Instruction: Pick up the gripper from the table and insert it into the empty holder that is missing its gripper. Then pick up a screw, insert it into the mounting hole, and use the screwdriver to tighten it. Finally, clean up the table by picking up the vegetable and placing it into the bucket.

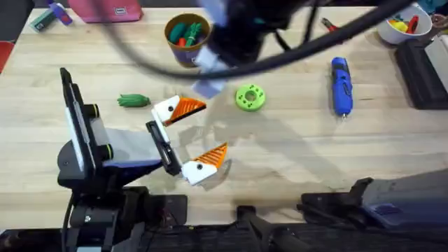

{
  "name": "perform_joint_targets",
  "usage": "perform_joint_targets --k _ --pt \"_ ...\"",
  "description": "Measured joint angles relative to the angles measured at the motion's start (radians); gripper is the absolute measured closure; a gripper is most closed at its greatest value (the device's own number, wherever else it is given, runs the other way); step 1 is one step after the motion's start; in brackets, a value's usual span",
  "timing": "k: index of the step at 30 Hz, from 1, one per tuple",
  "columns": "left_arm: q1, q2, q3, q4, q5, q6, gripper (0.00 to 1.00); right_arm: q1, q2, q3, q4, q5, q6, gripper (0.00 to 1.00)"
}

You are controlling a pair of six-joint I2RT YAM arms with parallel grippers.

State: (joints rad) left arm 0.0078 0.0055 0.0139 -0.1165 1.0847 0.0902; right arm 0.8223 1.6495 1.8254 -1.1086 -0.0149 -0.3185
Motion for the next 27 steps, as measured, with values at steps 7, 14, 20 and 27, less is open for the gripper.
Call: perform_joint_targets --k 7,14,20,27 --pt "0.000 0.000 0.000 0.000 0.000 0.000 0.015 -0.157 -0.221 -0.268 0.053 0.115 0.246 0.007" --pt "0.000 0.000 0.000 0.000 0.000 0.000 0.015 -0.329 -0.433 -0.487 0.097 0.197 0.423 0.009" --pt "0.000 0.000 0.000 0.000 0.000 0.000 0.015 -0.481 -0.539 -0.615 0.128 0.209 0.481 0.010" --pt "0.000 0.000 0.000 0.000 0.000 0.000 0.015 -0.614 -0.532 -0.627 0.104 0.213 0.499 0.007"
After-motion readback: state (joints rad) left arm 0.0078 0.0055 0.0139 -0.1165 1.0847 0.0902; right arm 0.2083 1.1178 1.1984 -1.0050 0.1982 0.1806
